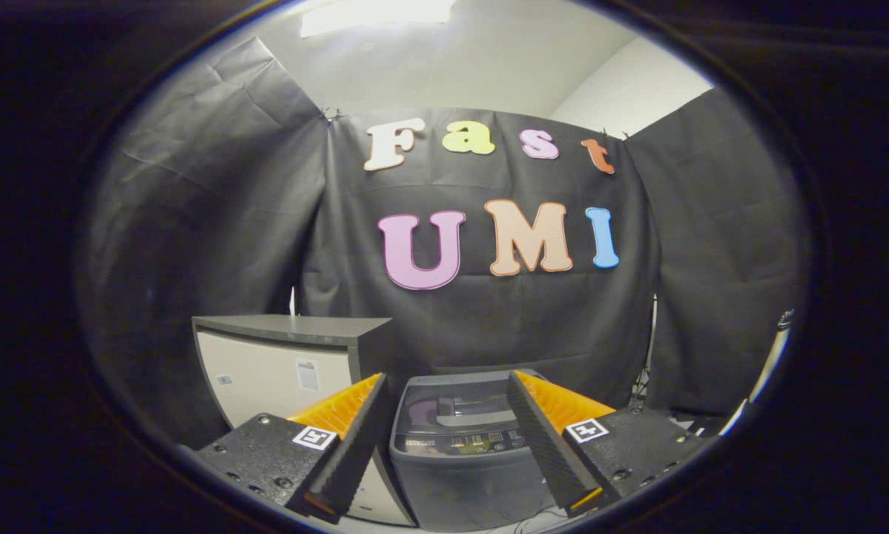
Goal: Put the clothes into the washing machine and then close the washing machine lid.
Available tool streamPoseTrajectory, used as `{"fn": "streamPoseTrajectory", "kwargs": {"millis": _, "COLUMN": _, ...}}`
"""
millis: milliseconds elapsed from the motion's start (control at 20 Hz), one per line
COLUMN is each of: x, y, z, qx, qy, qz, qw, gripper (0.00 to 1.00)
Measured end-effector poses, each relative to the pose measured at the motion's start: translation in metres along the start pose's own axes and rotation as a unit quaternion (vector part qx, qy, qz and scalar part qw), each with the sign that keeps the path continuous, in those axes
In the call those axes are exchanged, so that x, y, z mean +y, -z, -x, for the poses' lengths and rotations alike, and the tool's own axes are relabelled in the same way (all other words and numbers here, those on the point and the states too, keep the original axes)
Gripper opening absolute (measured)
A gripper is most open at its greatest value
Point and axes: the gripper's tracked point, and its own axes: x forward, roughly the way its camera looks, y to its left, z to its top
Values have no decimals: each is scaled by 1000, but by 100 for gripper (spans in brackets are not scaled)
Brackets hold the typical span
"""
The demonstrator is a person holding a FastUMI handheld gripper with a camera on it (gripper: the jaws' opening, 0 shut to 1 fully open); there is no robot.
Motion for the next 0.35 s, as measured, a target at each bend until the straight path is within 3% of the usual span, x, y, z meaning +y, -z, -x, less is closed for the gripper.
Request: {"fn": "streamPoseTrajectory", "kwargs": {"millis": 350, "x": -10, "y": -2, "z": -10, "qx": -1, "qy": 16, "qz": 20, "qw": 1000, "gripper": 96}}
